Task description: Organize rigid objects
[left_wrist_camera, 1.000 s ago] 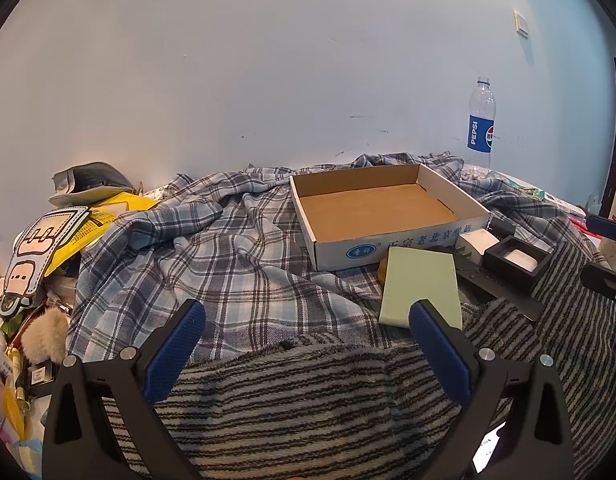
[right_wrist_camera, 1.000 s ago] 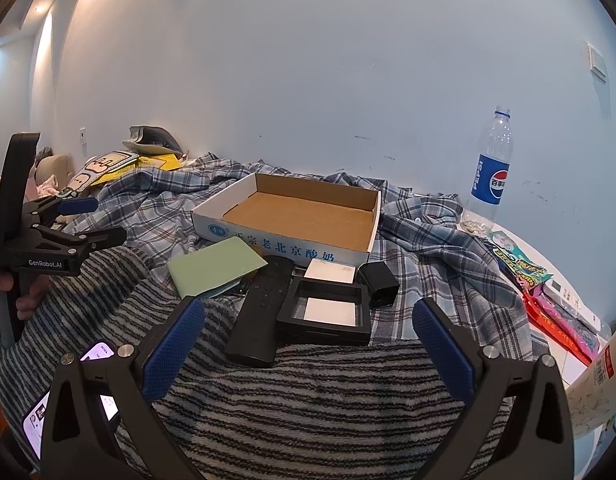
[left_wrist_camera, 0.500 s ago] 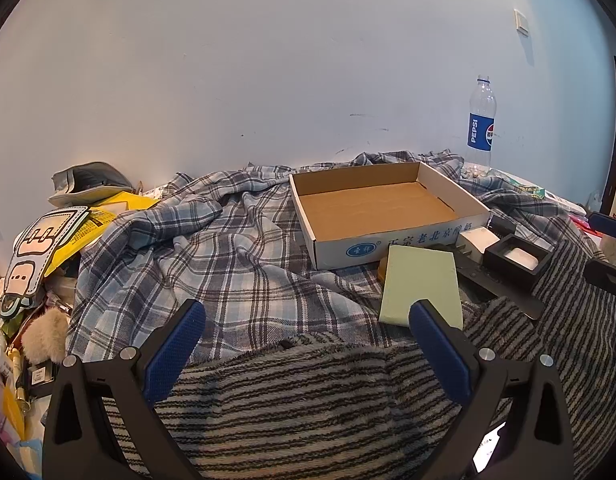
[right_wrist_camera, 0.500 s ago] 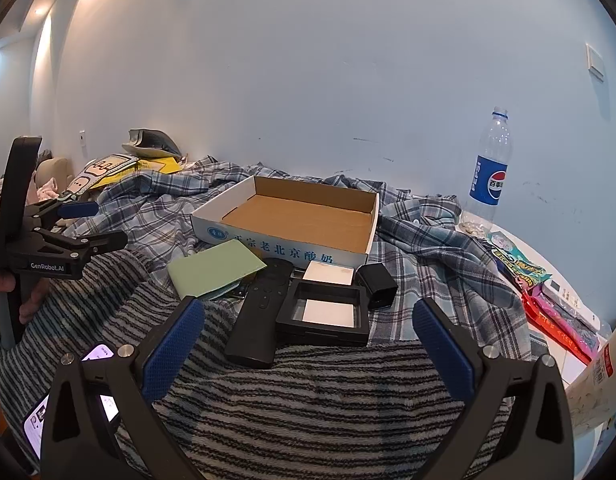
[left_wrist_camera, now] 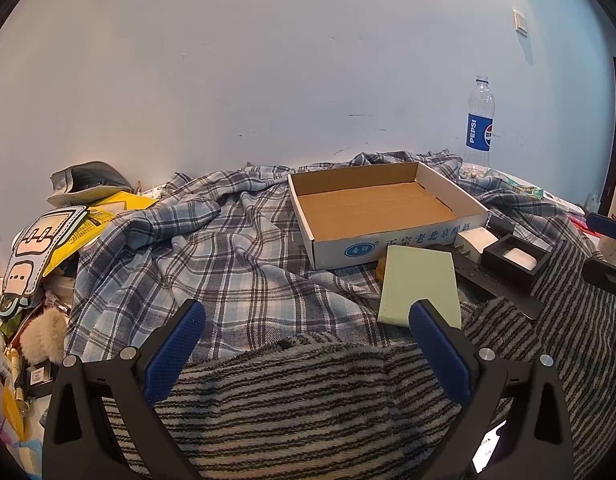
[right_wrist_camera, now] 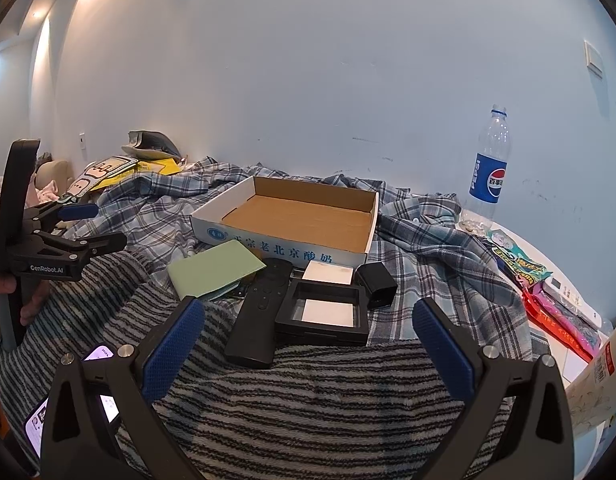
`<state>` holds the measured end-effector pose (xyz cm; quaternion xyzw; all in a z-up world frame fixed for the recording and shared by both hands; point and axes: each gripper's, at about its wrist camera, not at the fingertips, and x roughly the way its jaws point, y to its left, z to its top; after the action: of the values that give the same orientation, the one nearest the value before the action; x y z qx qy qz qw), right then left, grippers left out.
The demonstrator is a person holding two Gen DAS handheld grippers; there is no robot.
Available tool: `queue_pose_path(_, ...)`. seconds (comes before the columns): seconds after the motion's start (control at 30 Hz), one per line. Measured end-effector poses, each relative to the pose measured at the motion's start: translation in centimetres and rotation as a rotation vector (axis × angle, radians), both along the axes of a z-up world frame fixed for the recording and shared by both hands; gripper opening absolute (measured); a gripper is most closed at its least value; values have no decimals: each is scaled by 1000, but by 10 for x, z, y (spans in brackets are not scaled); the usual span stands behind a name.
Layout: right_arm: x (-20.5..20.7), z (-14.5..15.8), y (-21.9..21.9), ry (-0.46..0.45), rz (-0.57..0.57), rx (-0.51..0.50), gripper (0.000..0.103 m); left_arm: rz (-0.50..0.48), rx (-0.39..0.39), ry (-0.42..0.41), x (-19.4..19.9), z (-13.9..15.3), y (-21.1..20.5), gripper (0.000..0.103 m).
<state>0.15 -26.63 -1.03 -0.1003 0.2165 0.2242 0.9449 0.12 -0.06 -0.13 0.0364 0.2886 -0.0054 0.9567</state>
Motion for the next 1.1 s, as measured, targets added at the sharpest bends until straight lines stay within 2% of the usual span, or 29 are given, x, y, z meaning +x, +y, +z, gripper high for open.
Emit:
queue_pose_path(0.63,0,1,-1,0,0,4,103,0,-13,1,-1,-1,0,103)
queue_pose_path(0.8,0,1,0,-1,-1,5,103,-8,20,-77,-16,7,-6,103)
queue_pose_path(1.0,0,0,1,5,3,3,103,-32,83,-135,-25,18,-19,103)
queue_pose_path(1.1,1,0,-2,4,4,17,103,-64,81,-148,-29,29,-23,103)
